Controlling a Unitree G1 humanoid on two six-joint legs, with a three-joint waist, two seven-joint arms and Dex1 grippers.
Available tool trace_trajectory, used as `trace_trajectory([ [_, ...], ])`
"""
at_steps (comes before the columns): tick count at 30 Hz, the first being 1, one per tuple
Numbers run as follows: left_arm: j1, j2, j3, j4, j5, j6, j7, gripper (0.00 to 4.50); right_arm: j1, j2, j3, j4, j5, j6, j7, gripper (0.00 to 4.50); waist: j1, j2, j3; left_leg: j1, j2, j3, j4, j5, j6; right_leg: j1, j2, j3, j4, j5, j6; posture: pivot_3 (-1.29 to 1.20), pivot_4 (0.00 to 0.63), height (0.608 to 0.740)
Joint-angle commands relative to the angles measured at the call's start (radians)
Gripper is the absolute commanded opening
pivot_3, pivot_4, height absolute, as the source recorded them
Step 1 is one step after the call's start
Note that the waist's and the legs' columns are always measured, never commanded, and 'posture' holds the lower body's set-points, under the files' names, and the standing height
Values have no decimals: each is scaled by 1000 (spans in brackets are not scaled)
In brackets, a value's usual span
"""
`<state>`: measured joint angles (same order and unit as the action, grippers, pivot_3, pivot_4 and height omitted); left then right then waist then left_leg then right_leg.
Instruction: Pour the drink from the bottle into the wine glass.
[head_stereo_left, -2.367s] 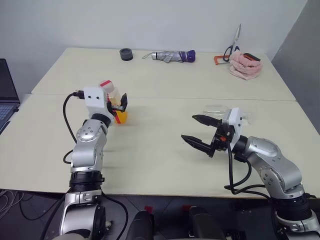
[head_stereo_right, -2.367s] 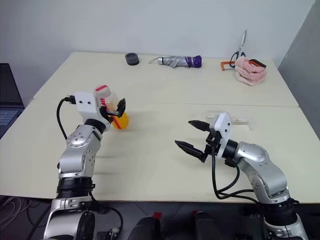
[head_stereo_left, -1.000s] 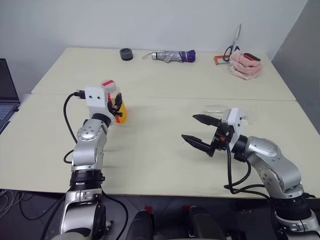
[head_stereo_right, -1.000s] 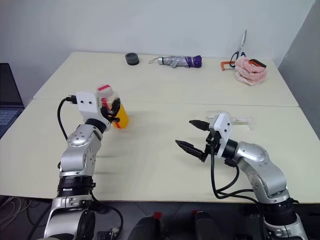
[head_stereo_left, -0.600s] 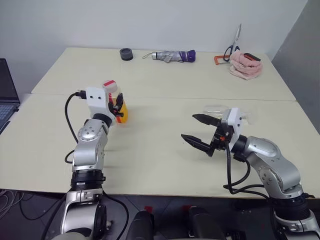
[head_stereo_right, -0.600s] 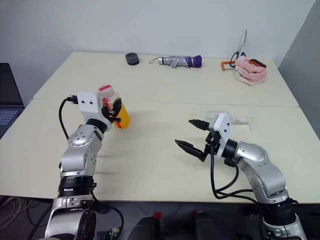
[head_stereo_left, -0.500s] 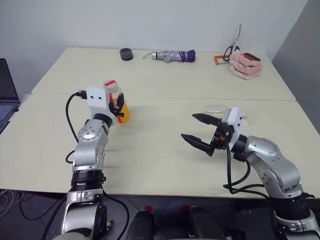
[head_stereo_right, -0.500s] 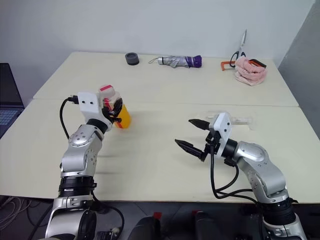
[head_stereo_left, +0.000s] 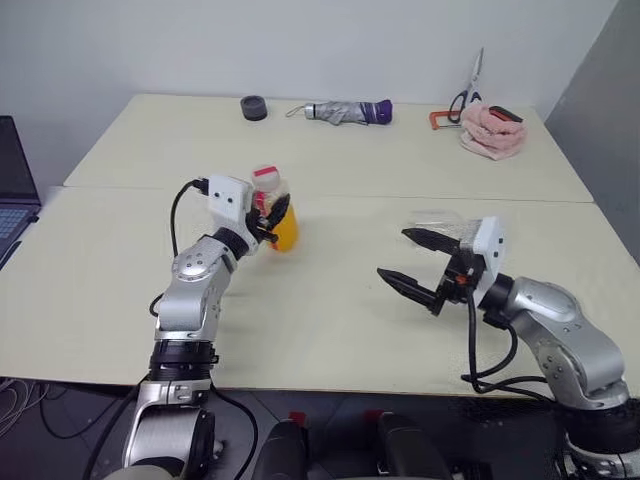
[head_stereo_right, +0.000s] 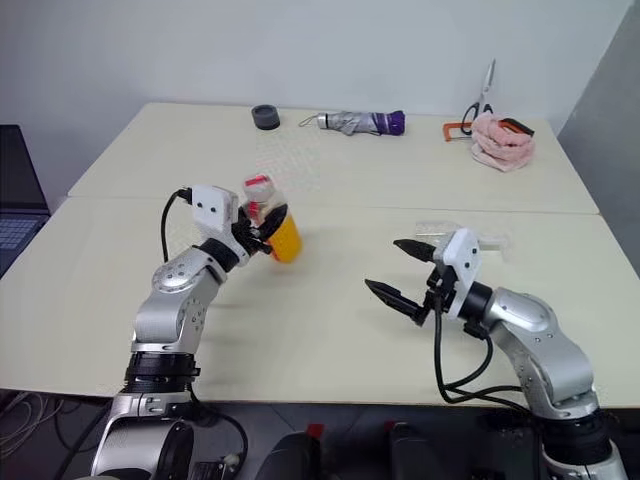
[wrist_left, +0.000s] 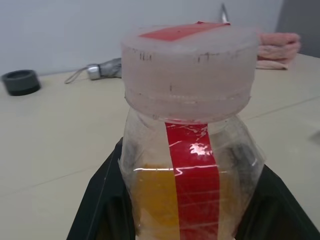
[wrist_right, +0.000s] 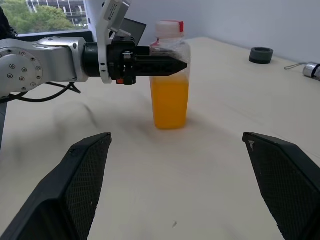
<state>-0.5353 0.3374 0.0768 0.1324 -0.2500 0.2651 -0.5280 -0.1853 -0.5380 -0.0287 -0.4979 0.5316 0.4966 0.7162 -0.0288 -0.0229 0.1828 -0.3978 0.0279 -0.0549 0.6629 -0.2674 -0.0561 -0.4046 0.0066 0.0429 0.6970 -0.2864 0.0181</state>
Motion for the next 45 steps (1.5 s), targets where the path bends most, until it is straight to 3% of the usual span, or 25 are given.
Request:
trace_trajectory([
  [1,-55,15,-41,-19,-28,-30,-116,1841,36,-20,-71,-99,33,27,-44,4500,0,0,0,0,0,0,0,0,0,0,0,0,0,0,0,0,150,740],
  [9,-126,4,-156,77,-13,-129,-338,1833,126,-55,-121,-273,59,119,-146,4500,-3,0,0,0,0,0,0,0,0,0,1,0,0,0,0,0,150,740],
  [19,-182,-49,-222,115,-82,-118,-588,1831,-41,-42,-86,-293,134,286,-297,4500,-4,0,0,0,0,0,0,0,0,0,2,1,0,0,0,0,150,740],
  [34,-165,-54,-238,100,-66,-113,-645,1830,-223,26,67,-143,46,250,-299,4500,-3,0,0,-1,0,0,0,0,0,0,2,1,-1,0,0,0,150,740],
  [45,-154,-50,-241,96,-55,-116,-642,1826,-281,58,93,-105,13,252,-287,4500,-3,0,0,-1,0,0,0,0,0,-1,2,1,-1,0,0,0,150,740],
])
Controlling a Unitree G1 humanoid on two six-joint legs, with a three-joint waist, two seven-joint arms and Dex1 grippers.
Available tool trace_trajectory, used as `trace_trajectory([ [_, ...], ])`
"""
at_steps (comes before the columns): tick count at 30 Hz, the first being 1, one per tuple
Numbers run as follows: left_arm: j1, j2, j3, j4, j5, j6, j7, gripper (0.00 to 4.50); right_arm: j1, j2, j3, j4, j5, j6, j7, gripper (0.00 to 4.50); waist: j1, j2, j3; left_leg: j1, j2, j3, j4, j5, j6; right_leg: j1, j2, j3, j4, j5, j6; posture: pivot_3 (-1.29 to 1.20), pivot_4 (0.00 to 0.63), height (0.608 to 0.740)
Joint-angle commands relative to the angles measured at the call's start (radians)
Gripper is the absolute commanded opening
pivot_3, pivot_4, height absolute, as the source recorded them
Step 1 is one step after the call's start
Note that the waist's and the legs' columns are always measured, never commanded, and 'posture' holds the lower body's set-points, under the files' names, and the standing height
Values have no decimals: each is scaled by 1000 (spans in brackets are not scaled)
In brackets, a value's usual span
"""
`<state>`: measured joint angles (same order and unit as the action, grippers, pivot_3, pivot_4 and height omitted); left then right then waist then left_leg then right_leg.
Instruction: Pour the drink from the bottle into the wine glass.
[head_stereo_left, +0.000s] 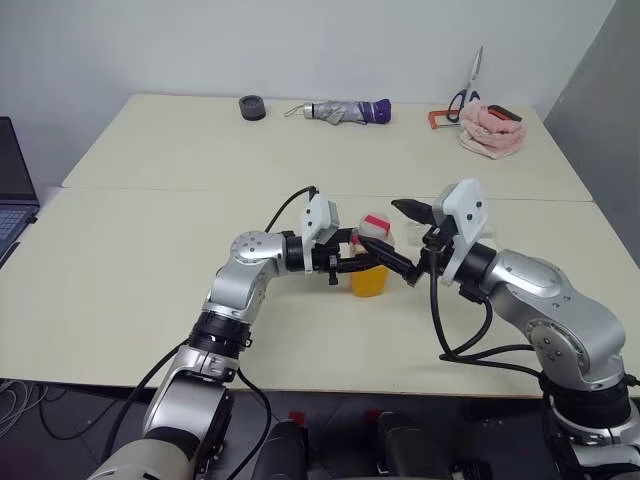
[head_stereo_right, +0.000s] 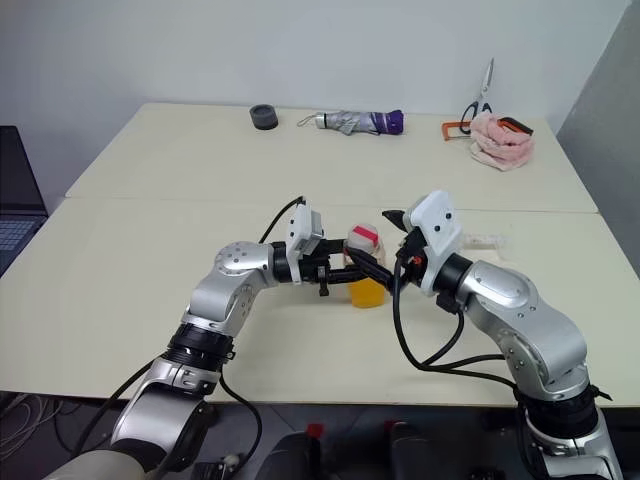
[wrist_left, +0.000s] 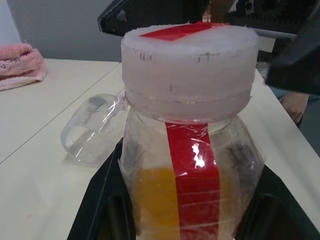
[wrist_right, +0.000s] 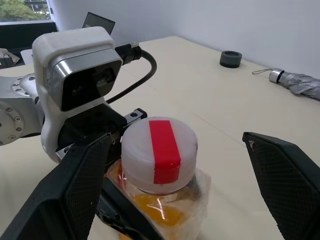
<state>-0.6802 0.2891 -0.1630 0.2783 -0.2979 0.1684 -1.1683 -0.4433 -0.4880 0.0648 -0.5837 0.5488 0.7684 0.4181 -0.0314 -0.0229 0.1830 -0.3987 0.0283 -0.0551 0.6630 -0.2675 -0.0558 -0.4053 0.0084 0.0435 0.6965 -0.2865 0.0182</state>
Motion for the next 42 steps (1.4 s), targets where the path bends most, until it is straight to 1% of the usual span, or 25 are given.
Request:
trace_trajectory([
  [1,-9,-2,-1,-50,-6,-20,-1,1825,-25,7,3,-18,-5,-18,15,4500,0,0,0,0,0,0,0,0,0,0,0,0,0,0,0,0,150,740],
  [2,-9,-2,-1,-50,-5,-20,0,1825,-25,5,5,-18,-7,-16,19,4121,0,0,0,0,0,0,0,0,0,0,0,0,0,0,0,0,150,740],
  [3,-9,-2,-1,-50,-4,-21,0,1825,-24,4,7,-17,-8,-14,23,3896,0,0,0,0,0,0,0,0,0,0,0,0,0,0,0,0,150,740],
  [5,-9,-3,-1,-50,-2,-21,0,1825,-22,3,11,-17,-11,-12,33,3260,0,0,0,0,0,0,0,0,0,0,0,0,0,0,0,0,150,740],
  [9,-12,-5,-1,-49,-1,-24,2,1824,-20,-1,16,-18,-12,-9,56,1819,0,0,0,0,0,0,0,0,0,0,0,0,0,0,0,0,150,740],
  [10,-13,-6,-1,-49,0,-24,3,1824,-19,-2,16,-18,-12,-7,61,1790,0,0,0,0,0,0,0,0,0,0,0,0,0,0,0,0,150,740],
  [16,-22,-6,0,-49,-1,-27,-3,1824,-17,-15,35,-4,-11,-10,103,1790,0,0,0,0,0,0,0,0,0,0,0,0,0,0,0,0,150,740],
  [19,-29,-3,-1,-55,-5,-27,-16,1824,-25,-32,40,35,-7,-48,175,1790,0,0,0,0,0,0,0,0,0,0,0,0,0,0,0,0,150,740],
  [20,-32,-1,-2,-56,-6,-27,-22,1824,-32,-41,41,55,-4,-64,211,1790,0,0,0,0,0,0,0,0,0,0,0,0,0,0,0,0,150,740],
  [26,-68,13,-3,-59,-14,-40,-79,1822,-150,-155,70,294,-33,-230,555,1790,-1,1,1,0,0,0,0,0,0,0,0,0,0,0,0,0,150,740],
  [29,-76,14,-1,-61,-17,-40,-90,1821,-207,-182,70,398,-43,-276,658,1790,0,1,1,0,0,1,0,0,0,0,0,0,-1,0,0,0,150,740],
  [31,-75,13,1,-61,-16,-40,-85,1821,-237,-182,66,444,-48,-284,677,1790,-1,1,1,0,0,1,0,0,0,0,0,0,-1,0,0,0,150,740],
  [33,-71,12,3,-67,-15,-38,-73,1821,-232,-192,55,430,-30,-257,687,1790,0,1,1,0,0,0,0,0,0,0,0,0,0,0,0,0,150,740],
  [35,-66,11,7,-74,-17,-30,-58,1820,-212,-182,24,400,-9,-233,651,1790,0,1,1,0,0,0,0,0,0,0,0,0,0,0,0,0,150,740],
  [37,-61,13,7,-77,-16,-25,-46,1820,-177,-171,-12,355,3,-224,604,2525,2,1,1,0,0,0,0,0,0,0,-1,0,0,0,0,0,150,740],
  [39,-56,15,8,-79,-16,-21,-38,1820,-127,-167,-60,280,34,-189,549,3143,2,1,1,-1,0,0,0,0,0,0,-1,-1,-1,0,0,0,150,740],
  [42,-56,13,9,-71,-15,-20,-23,1819,-43,-146,-148,123,116,-105,423,4232,3,2,2,-1,-1,0,0,0,0,0,-2,0,0,0,0,0,150,740],
])
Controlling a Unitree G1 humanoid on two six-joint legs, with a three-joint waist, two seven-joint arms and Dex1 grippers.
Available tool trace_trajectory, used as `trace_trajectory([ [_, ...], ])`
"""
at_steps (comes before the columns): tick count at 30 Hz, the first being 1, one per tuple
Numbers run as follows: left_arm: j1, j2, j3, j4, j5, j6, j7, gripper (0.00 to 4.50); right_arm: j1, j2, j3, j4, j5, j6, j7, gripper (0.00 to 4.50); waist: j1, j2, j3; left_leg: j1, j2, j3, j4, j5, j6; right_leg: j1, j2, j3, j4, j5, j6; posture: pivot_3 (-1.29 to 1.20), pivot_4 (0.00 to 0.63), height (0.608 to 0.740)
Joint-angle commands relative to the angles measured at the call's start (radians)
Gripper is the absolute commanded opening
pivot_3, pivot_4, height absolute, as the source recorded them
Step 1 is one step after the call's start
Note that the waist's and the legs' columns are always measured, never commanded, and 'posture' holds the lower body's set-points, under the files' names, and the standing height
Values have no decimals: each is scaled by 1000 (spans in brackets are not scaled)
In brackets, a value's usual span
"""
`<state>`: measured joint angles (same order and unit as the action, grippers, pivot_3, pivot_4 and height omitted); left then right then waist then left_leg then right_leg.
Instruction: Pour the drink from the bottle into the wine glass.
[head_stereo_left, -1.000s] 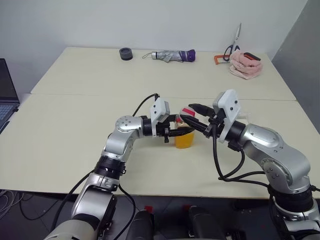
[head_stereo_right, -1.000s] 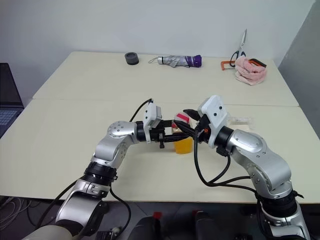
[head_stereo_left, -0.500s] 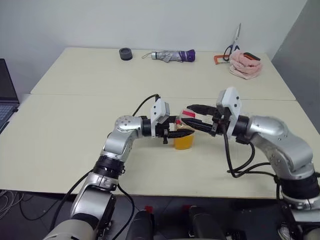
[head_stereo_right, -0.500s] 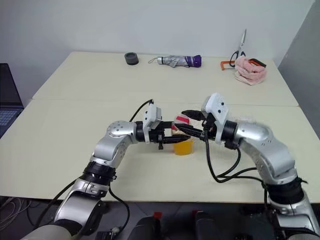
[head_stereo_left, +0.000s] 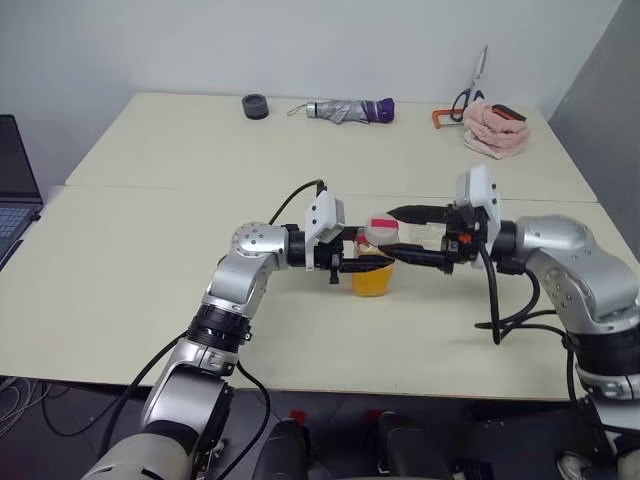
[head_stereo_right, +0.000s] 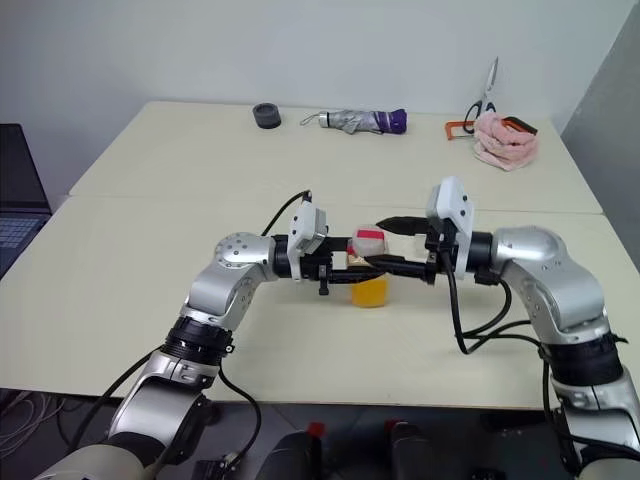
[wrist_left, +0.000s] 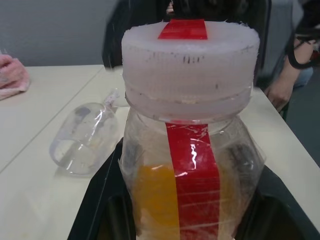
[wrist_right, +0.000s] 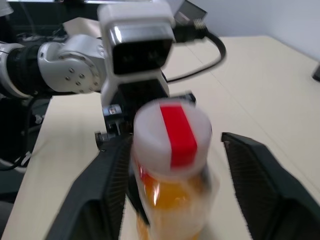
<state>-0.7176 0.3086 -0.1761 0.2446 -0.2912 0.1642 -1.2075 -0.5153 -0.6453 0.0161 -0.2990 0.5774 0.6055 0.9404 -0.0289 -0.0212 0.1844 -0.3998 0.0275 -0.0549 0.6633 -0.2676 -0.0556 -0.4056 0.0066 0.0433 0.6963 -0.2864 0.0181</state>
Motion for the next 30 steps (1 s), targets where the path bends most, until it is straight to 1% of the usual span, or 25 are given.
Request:
trace_trajectory([
  [1,-20,-9,22,-32,-19,-18,19,1819,57,18,-119,-215,111,88,-144,4500,0,0,0,0,0,0,0,0,0,0,0,0,0,0,0,0,150,740],
  [3,-24,-14,20,-21,-13,-25,23,1819,109,51,-141,-315,140,136,-253,4500,0,0,0,0,0,0,0,0,0,0,0,0,0,0,0,0,150,740],
  [6,-30,-19,19,-7,-12,-29,27,1819,152,94,-95,-420,89,175,-399,4500,-3,0,0,0,0,0,0,0,0,0,1,0,0,0,0,0,150,740],
  [9,-34,-24,18,8,-8,-34,25,1818,145,177,-49,-430,15,196,-565,4500,-4,0,0,1,1,0,0,0,0,0,2,1,1,0,0,0,150,740],
  [12,-41,-28,15,26,-3,-42,21,1818,126,233,7,-411,-92,168,-669,4500,-3,0,0,1,1,0,0,0,0,0,2,1,1,0,0,0,150,740],
  [15,-48,-31,13,46,2,-53,16,1818,120,277,50,-401,-146,151,-713,4500,-3,0,0,0,1,0,0,0,0,0,2,0,0,0,0,0,150,740],
  [22,-55,-31,16,67,8,-69,12,1817,128,282,72,-393,-176,135,-693,4500,-3,0,0,0,1,0,0,0,0,0,2,0,0,0,0,0,150,740],
  [23,-55,-30,17,69,8,-71,12,1817,125,283,71,-389,-177,133,-690,4138,-3,0,0,0,1,0,0,0,0,0,2,0,0,0,0,0,150,740],
  [25,-54,-28,17,70,10,-72,11,1817,119,280,73,-381,-176,127,-677,3583,-3,0,0,0,1,0,0,0,0,0,2,0,0,0,0,0,150,740],
  [30,-52,-26,18,69,10,-72,10,1817,117,271,73,-371,-149,108,-613,1856,-3,0,0,0,1,0,0,0,0,0,2,0,0,0,0,0,150,740],
])
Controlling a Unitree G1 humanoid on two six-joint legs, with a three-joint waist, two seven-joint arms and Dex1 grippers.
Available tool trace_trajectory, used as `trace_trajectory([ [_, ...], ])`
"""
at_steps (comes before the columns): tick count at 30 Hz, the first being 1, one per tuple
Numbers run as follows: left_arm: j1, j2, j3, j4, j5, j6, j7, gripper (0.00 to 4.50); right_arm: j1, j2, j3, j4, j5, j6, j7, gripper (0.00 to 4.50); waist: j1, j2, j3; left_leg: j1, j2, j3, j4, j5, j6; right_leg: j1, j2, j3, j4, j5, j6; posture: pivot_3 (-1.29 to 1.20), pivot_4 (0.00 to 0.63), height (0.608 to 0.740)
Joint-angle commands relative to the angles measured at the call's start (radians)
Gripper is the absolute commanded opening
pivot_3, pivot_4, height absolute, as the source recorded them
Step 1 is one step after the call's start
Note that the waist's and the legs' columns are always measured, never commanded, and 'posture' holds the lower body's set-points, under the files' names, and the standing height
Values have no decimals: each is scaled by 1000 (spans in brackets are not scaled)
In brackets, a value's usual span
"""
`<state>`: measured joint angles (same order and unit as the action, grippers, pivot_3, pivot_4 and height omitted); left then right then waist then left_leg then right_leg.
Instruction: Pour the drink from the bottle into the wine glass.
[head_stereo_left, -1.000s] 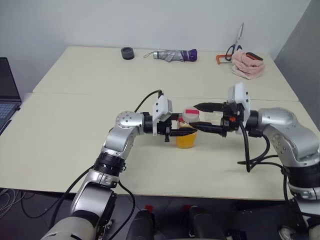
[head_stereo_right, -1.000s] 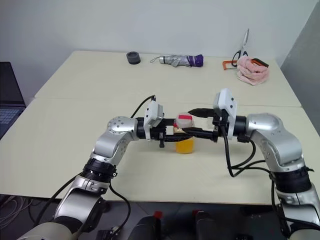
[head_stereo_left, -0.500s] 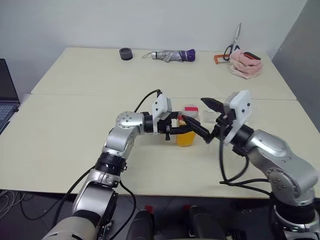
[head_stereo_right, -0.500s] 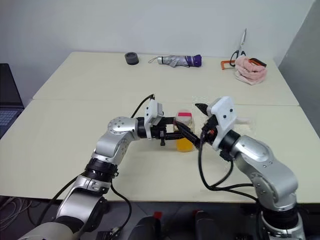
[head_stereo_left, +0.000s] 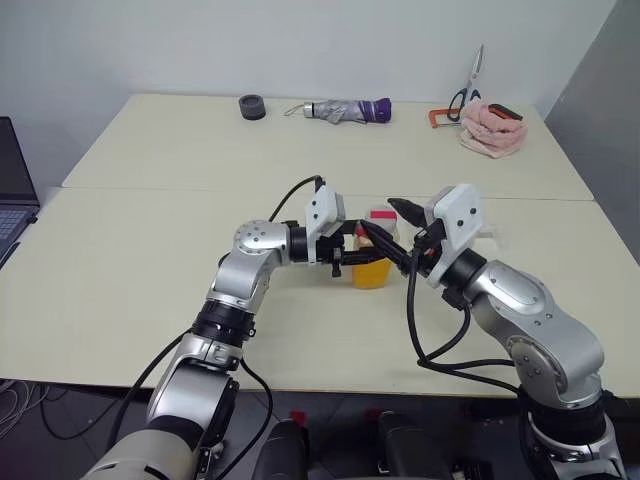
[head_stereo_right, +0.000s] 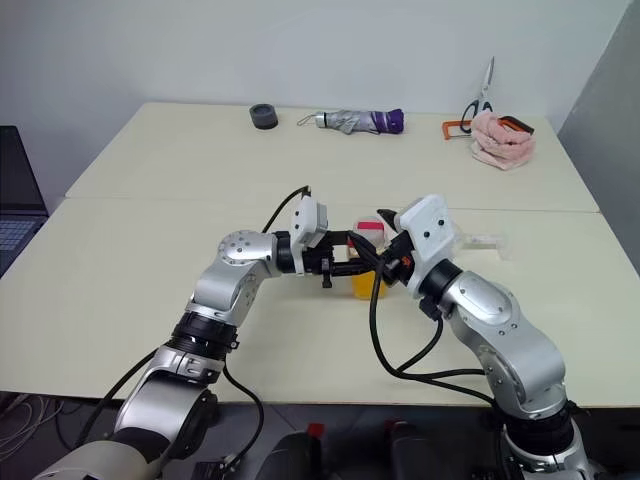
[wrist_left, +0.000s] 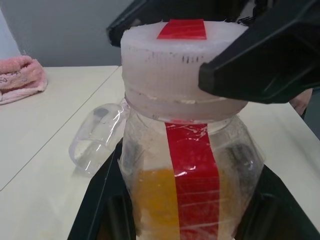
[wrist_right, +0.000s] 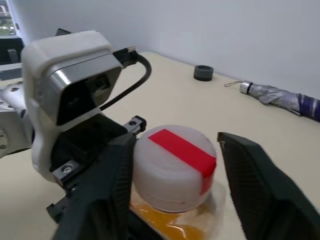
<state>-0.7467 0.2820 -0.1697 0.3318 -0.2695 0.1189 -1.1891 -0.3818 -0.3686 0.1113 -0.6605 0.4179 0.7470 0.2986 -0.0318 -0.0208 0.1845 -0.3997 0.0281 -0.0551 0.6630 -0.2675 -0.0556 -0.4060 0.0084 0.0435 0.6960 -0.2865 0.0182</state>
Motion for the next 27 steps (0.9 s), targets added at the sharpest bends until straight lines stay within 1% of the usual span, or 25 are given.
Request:
trace_trajectory([
  [1,-22,1,12,-20,-12,-26,-9,1817,-15,-6,-23,-7,20,-42,48,1845,0,0,0,0,0,0,0,0,0,0,0,0,0,0,0,0,150,740],
  [3,-23,2,11,-23,-14,-23,-12,1817,-17,-7,-28,8,38,-71,92,1846,0,0,0,0,0,0,0,0,0,0,0,0,0,0,0,0,150,740],
  [5,-27,5,9,-22,-17,-21,-22,1817,-32,-15,-31,48,49,-145,173,1846,0,0,0,0,0,0,0,0,0,0,0,0,0,0,0,0,150,740],
  [6,-31,13,5,-27,-21,-16,-42,1817,-59,-53,-34,95,70,-184,280,1846,-1,0,0,0,0,0,0,0,0,0,0,0,0,0,0,0,150,740],
  [7,-35,18,2,-30,-24,-13,-57,1817,-79,-81,-37,131,84,-212,357,1846,-1,0,0,0,0,0,0,0,0,0,0,0,0,0,0,0,150,740],
  [8,-41,27,1,-39,-34,2,-79,1817,-115,-135,-34,187,98,-231,469,1846,-1,0,0,0,0,1,0,0,0,0,0,1,0,0,0,0,150,740],
  [10,-53,40,1,-56,-53,30,-118,1816,-191,-223,-30,306,125,-227,642,1846,0,0,0,1,0,1,0,0,0,0,0,0,0,0,0,0,150,740],
  [11,-57,45,1,-62,-58,38,-133,1815,-230,-252,-26,369,132,-221,706,1846,0,1,1,1,0,1,1,0,0,0,0,0,0,0,0,0,150,740],
  [13,-61,47,2,-71,-63,50,-145,1815,-284,-271,-28,464,136,-215,757,1846,0,0,0,1,0,1,0,0,0,0,0,0,0,0,0,0,150,740],
  [15,-63,45,8,-80,-67,65,-134,1814,-303,-266,-44,505,136,-197,744,1846,-2,1,1,0,0,0,0,0,0,0,1,0,0,0,-1,0,150,740],
  [17,-59,43,15,-90,-71,82,-115,1801,-291,-248,-77,500,136,-197,693,2582,-1,1,1,0,1,0,0,0,0,0,0,-1,0,0,-1,0,150,740],
  [18,-57,42,18,-93,-71,89,-104,1796,-276,-244,-96,482,142,-194,669,2835,0,1,1,0,0,0,0,0,0,0,0,-1,0,0,-1,0,150,740],
  [19,-55,43,17,-95,-68,93,-97,1796,-250,-242,-122,447,152,-189,639,3227,0,1,1,0,0,0,0,0,0,0,0,-1,0,0,-1,0,150,740],
  [23,-40,44,11,-101,-63,99,-76,1796,-116,-254,-237,227,215,-124,506,4490,7,1,1,-1,-1,-1,0,0,0,0,-2,-1,0,0,-1,0,150,740],
  [25,-38,39,8,-97,-61,97,-67,1796,-38,-249,-286,84,278,-53,417,4496,7,1,1,-1,-1,-1,0,0,0,0,-2,-1,0,0,-1,0,150,740],
  [27,-44,30,6,-84,-57,93,-57,1796,27,-228,-293,-44,302,9,307,4496,5,1,1,-1,-1,0,0,0,0,0,-2,-1,0,0,-1,0,150,740],
])
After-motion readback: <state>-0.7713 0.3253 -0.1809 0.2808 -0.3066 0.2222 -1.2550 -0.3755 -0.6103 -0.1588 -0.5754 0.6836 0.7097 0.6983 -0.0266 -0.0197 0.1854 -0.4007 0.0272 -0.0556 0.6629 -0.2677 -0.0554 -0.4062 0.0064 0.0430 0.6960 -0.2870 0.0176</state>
